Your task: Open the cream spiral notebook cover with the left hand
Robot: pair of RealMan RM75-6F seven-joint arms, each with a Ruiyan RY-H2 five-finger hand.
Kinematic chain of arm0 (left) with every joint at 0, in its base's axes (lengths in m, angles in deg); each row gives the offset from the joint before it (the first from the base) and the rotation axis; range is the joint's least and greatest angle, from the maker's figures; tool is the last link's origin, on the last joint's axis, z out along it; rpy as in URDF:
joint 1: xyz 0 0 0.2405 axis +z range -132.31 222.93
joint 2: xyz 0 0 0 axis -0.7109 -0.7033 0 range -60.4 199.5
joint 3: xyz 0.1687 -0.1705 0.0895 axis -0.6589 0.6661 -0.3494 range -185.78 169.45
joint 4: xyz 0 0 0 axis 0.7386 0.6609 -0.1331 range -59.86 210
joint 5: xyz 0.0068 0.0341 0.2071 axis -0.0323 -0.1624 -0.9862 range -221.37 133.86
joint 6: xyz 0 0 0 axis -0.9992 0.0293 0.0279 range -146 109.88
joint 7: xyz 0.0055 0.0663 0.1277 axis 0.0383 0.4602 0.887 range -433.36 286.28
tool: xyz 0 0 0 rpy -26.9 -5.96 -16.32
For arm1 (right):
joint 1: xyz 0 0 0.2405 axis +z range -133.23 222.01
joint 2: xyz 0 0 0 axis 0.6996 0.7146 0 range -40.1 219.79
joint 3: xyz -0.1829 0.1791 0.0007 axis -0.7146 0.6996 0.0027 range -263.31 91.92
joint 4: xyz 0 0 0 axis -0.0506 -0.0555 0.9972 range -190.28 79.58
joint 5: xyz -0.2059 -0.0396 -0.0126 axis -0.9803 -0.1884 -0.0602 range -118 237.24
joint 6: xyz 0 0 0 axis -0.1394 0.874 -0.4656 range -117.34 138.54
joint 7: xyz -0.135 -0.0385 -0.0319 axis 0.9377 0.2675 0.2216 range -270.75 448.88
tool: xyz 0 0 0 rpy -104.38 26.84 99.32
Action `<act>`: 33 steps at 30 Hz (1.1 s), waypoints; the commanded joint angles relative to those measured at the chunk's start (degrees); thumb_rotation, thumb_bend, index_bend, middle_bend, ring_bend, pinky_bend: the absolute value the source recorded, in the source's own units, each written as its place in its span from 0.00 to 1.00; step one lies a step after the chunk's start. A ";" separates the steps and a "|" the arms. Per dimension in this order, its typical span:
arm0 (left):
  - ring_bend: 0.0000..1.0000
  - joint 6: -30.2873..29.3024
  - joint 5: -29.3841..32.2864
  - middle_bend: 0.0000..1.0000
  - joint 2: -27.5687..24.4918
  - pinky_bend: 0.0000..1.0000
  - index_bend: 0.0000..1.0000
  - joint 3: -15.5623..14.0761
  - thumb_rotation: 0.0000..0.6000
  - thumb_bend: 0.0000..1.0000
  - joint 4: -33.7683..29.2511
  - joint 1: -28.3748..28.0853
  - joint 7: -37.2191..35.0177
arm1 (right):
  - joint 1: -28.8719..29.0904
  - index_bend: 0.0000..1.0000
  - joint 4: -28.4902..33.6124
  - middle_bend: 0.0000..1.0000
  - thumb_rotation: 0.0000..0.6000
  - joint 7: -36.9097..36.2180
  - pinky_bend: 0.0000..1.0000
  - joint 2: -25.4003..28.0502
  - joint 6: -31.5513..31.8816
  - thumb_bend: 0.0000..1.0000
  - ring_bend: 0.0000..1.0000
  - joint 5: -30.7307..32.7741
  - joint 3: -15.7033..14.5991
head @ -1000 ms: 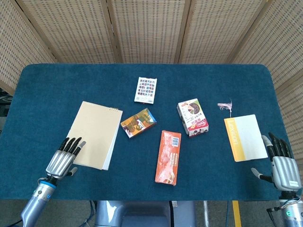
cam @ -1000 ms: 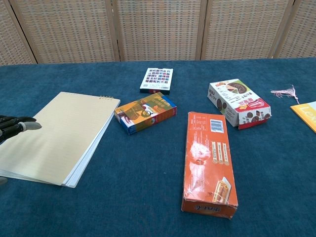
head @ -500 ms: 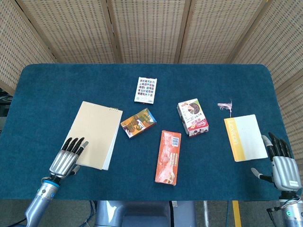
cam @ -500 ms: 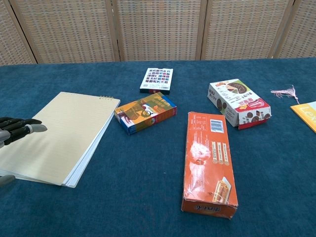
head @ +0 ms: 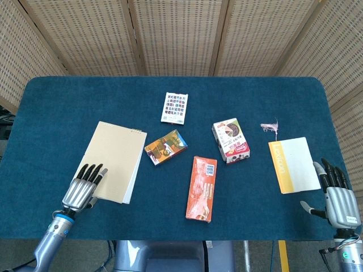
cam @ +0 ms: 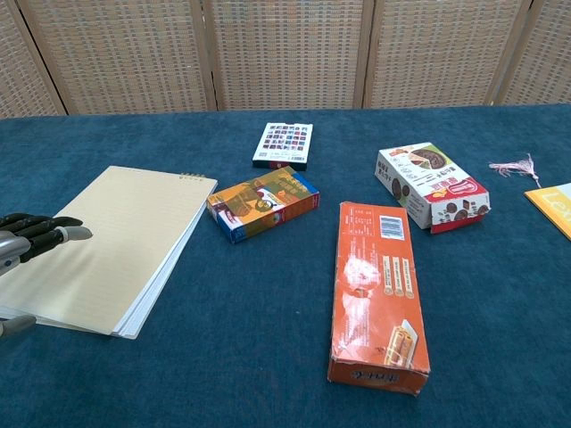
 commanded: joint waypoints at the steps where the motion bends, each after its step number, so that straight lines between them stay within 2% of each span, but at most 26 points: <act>1: 0.00 0.02 0.18 0.00 0.20 0.00 0.00 -0.03 1.00 0.31 0.11 -0.15 0.27 | -0.03 0.00 -0.05 0.00 1.00 -0.13 0.00 0.06 -0.05 0.03 0.00 0.05 -0.02; 14: 0.00 -0.29 0.97 0.00 1.72 0.00 0.00 -0.10 1.00 0.31 1.61 -0.78 1.35 | -0.03 0.00 0.05 0.00 1.00 -0.22 0.00 0.04 -0.04 0.03 0.00 0.06 0.01; 33: 0.00 -1.67 0.20 0.00 5.49 0.00 0.04 0.30 1.00 0.40 7.43 -1.98 2.40 | -0.03 0.00 0.17 0.00 1.00 -0.47 0.00 0.05 -0.19 0.03 0.00 0.06 -0.06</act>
